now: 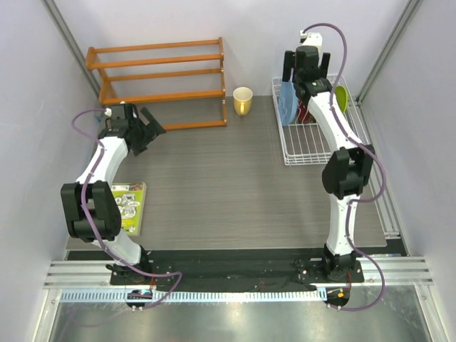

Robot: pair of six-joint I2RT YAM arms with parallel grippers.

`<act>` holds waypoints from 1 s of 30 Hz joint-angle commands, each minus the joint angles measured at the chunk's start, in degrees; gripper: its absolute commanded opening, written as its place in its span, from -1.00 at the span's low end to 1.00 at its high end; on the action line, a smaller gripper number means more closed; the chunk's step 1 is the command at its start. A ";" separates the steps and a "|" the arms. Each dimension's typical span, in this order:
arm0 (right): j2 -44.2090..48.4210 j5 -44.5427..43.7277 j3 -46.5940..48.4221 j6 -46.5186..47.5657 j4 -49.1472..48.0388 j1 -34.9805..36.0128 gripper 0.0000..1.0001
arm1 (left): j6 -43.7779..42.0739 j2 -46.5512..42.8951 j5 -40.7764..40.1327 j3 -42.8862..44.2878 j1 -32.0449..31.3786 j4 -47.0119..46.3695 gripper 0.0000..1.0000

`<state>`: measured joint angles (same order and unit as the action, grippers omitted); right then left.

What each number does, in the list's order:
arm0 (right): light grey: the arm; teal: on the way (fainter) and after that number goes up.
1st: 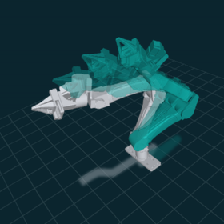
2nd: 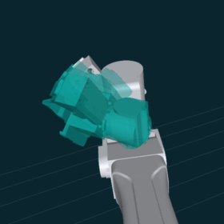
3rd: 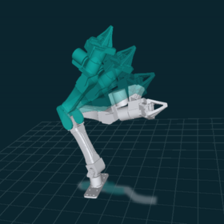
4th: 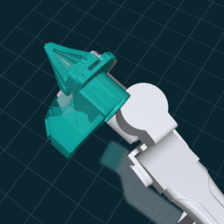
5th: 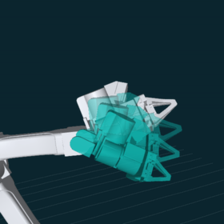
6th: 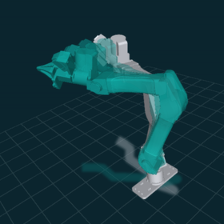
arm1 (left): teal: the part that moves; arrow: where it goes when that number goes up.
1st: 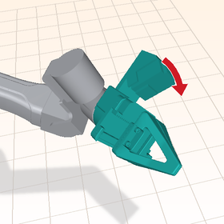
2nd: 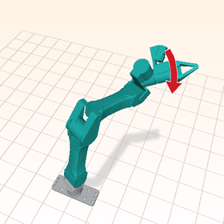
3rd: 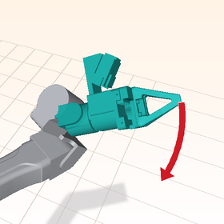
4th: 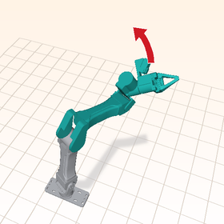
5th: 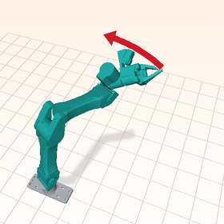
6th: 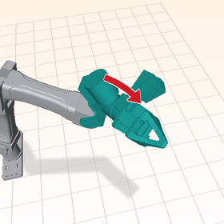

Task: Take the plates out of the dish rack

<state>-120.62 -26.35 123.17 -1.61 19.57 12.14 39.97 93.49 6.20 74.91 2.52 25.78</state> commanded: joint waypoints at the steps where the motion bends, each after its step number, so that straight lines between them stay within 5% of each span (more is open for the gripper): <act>1: -5.13 -1.34 8.74 3.37 2.93 -0.36 0.99 | -0.67 -2.70 2.51 -0.55 0.02 -7.05 0.99; 11: -9.81 -4.14 9.98 6.00 3.45 1.39 0.77 | -4.63 -7.36 0.92 -5.92 -0.76 -14.79 0.99; 17: -9.37 -9.06 6.73 9.59 3.19 4.64 0.46 | -5.86 -8.33 0.22 -7.24 -1.12 -14.79 0.99; 30: -8.94 -18.64 4.36 9.69 6.18 6.93 0.14 | -8.32 -11.49 -1.10 -9.96 -1.12 -14.18 0.99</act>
<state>-131.28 -39.05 128.27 7.25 25.10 19.81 33.58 84.90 6.17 65.06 1.56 13.10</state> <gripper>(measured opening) 0.571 0.994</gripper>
